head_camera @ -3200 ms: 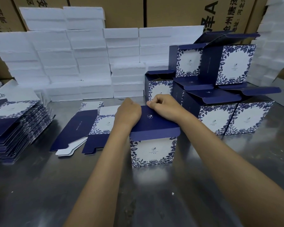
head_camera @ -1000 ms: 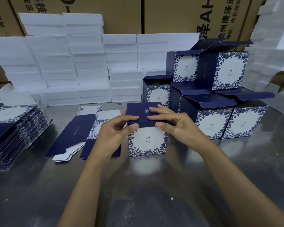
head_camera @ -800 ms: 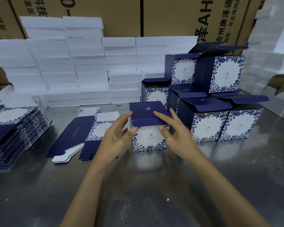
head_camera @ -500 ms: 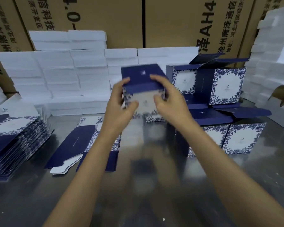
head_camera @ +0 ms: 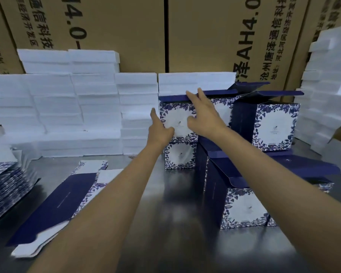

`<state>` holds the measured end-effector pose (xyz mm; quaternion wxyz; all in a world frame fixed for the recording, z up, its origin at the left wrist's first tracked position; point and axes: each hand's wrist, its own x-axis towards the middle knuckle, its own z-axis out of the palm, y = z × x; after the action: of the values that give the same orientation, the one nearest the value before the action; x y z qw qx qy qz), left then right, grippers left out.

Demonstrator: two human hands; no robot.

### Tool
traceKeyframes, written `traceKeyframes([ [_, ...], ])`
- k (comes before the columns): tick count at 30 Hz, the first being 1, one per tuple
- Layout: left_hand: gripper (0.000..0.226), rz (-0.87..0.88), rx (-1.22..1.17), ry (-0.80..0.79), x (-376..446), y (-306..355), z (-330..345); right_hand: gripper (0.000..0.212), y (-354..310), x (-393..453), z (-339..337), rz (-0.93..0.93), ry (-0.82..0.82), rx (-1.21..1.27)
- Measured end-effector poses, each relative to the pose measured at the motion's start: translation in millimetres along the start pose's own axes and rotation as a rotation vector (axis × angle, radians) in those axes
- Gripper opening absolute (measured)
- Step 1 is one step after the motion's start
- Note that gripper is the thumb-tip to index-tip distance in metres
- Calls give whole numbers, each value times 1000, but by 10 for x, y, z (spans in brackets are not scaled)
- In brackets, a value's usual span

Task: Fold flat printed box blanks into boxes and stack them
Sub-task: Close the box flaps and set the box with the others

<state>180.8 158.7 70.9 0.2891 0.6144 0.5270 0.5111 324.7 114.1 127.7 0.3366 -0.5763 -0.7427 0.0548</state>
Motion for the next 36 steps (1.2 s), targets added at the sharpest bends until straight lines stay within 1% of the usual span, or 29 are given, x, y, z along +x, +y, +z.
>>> traceKeyframes([
  [3, 55, -23, 58, 29, 109, -131, 85, 77, 96, 18, 74, -3, -34, -69],
  [5, 47, -32, 91, 37, 166, -173, 141, 78, 151, 41, 108, 29, -60, -114],
  [8, 50, -60, 161, 45, 223, -195, 205, 81, 188, 36, 179, 77, -95, -150],
  [11, 61, -122, 259, 37, 238, -208, 205, 81, 184, 6, 231, 109, -134, -151],
  [16, 68, -161, 316, -9, 73, -193, 41, 75, 6, -83, 260, 135, -177, -49],
  [20, 60, -162, 314, -44, -261, -243, -238, 64, -265, -305, 395, 140, -259, 144],
  [22, 56, -181, 329, -49, -470, -347, -475, 58, -353, -495, 569, 167, -339, 203],
  [24, 50, -247, 335, 2, -695, -534, -779, 60, -385, -719, 807, 193, -463, 212],
  [26, 47, -354, 305, 98, -973, -771, -1095, 61, -396, -968, 1057, 211, -577, 170],
  [28, 47, -431, 275, 181, -1269, -983, -1322, 59, -445, -1213, 1302, 229, -641, 138],
  [29, 46, -442, 277, 204, -1403, -1064, -1388, 55, -502, -1327, 1427, 238, -654, 142],
  [31, 46, -420, 314, 229, -1603, -1172, -1449, 41, -649, -1524, 1658, 238, -654, 164],
  [32, 46, -398, 348, 246, -1670, -1204, -1472, 38, -718, -1604, 1769, 225, -650, 170],
  [34, 46, -353, 458, 301, -1761, -1253, -1536, 44, -802, -1747, 1940, 191, -607, 145],
  [36, 46, -348, 605, 351, -1806, -1315, -1637, 47, -802, -1859, 2031, 161, -481, 123],
])
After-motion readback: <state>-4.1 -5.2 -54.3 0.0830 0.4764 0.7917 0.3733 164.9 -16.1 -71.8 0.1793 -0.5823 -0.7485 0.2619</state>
